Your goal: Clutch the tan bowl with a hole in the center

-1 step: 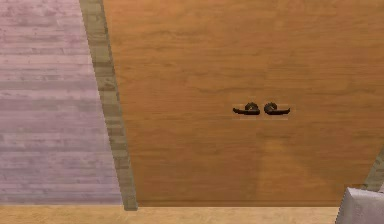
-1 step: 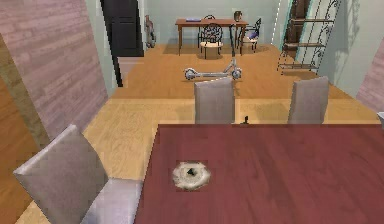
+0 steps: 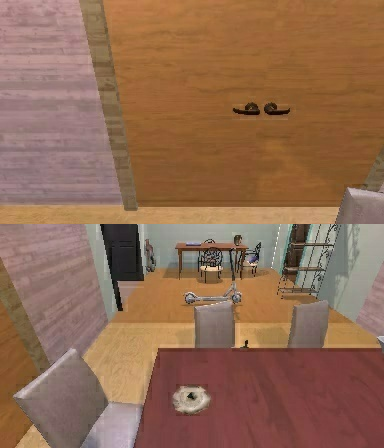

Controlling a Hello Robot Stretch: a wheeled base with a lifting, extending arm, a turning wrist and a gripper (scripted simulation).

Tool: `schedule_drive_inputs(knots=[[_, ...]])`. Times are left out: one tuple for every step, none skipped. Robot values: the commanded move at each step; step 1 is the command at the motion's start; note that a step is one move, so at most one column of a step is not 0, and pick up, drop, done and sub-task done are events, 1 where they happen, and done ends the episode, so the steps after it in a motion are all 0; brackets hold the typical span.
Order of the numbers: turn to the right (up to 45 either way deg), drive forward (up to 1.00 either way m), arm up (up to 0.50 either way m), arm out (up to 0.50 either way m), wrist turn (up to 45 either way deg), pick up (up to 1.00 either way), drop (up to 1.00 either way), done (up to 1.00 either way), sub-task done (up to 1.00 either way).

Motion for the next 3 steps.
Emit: schedule_drive_inputs(knots=[[0.0, 0.0, 0.24, 0.0, 0.0, 0.0, 0.0, 0.0, 0.0], [0.0, 0.0, 0.0, 0.32, 0.0, 0.0, 0.0, 0.0, 0.0], [0.0, 0.0, 0.0, 0.0, 45.0, 0.0, 0.0, 0.0, 0.0]])
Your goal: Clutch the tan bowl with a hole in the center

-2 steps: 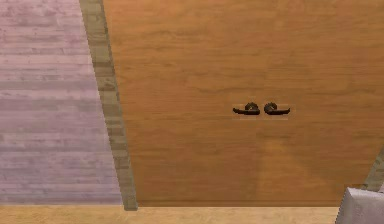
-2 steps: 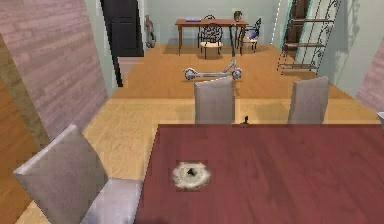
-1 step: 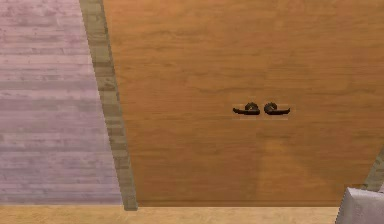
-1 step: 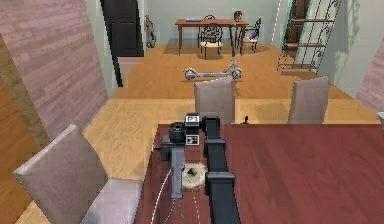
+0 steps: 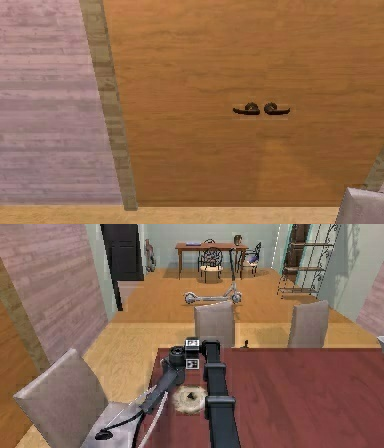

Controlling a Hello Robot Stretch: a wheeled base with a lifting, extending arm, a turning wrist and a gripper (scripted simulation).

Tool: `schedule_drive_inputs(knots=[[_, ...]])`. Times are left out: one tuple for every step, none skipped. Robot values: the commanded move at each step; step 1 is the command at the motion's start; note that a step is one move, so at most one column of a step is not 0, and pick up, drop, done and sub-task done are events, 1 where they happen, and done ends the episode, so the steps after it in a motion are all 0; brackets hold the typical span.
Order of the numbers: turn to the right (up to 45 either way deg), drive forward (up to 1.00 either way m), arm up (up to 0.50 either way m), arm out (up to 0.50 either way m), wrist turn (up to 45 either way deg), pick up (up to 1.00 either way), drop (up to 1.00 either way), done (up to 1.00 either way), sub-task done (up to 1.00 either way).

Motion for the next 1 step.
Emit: schedule_drive_inputs(knots=[[0.0, 0.0, 0.0, 0.0, 45.0, 0.0, 0.0, 0.0, 0.0]])
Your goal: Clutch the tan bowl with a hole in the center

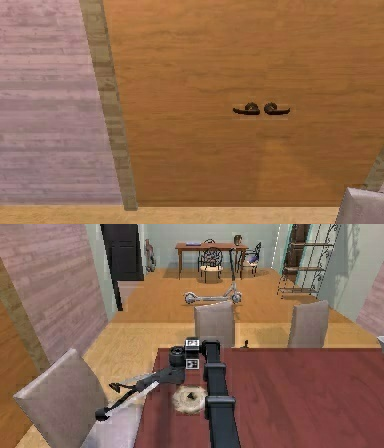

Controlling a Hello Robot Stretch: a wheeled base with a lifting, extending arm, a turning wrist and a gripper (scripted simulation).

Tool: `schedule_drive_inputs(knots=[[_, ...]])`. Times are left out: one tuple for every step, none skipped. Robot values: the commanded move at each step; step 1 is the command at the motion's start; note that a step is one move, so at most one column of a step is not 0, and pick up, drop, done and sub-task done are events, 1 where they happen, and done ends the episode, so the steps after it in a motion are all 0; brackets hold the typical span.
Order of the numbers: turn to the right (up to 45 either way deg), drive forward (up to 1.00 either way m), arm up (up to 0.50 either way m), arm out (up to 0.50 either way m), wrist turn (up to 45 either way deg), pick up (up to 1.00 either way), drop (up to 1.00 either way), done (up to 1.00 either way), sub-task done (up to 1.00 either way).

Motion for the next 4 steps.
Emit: schedule_drive_inputs(knots=[[0.0, 0.0, 0.0, 0.0, 45.0, 0.0, 0.0, 0.0, 0.0], [0.0, 0.0, 0.0, 0.0, 45.0, 0.0, 0.0, 0.0, 0.0], [0.0, 0.0, 0.0, 0.0, 6.0, 0.0, 0.0, 0.0, 0.0], [0.0, 0.0, -0.3, 0.0, 0.0, 0.0, 0.0, 0.0, 0.0]])
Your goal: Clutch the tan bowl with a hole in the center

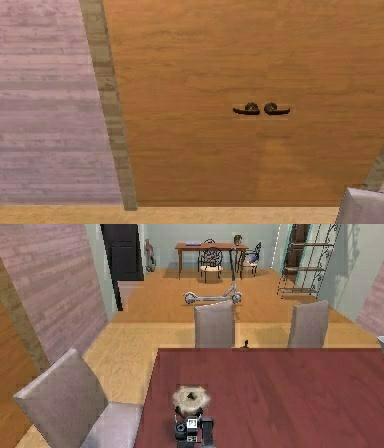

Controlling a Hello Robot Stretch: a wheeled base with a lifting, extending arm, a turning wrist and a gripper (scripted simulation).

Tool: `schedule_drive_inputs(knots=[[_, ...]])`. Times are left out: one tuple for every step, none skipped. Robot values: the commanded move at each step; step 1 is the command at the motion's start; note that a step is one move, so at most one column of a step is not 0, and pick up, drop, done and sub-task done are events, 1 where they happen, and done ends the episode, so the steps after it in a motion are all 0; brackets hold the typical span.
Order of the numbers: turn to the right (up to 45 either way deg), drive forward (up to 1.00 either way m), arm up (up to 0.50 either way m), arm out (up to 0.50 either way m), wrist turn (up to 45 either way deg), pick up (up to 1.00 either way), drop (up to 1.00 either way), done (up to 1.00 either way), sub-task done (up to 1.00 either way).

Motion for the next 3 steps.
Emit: schedule_drive_inputs(knots=[[0.0, 0.0, 0.0, 0.0, 0.0, 1.0, 0.0, 0.0, 0.0], [0.0, 0.0, 0.1, 0.0, 0.0, 0.0, 0.0, 0.0, 0.0], [0.0, 0.0, 0.0, 0.0, 0.0, 0.0, 0.0, 1.0, 0.0]])
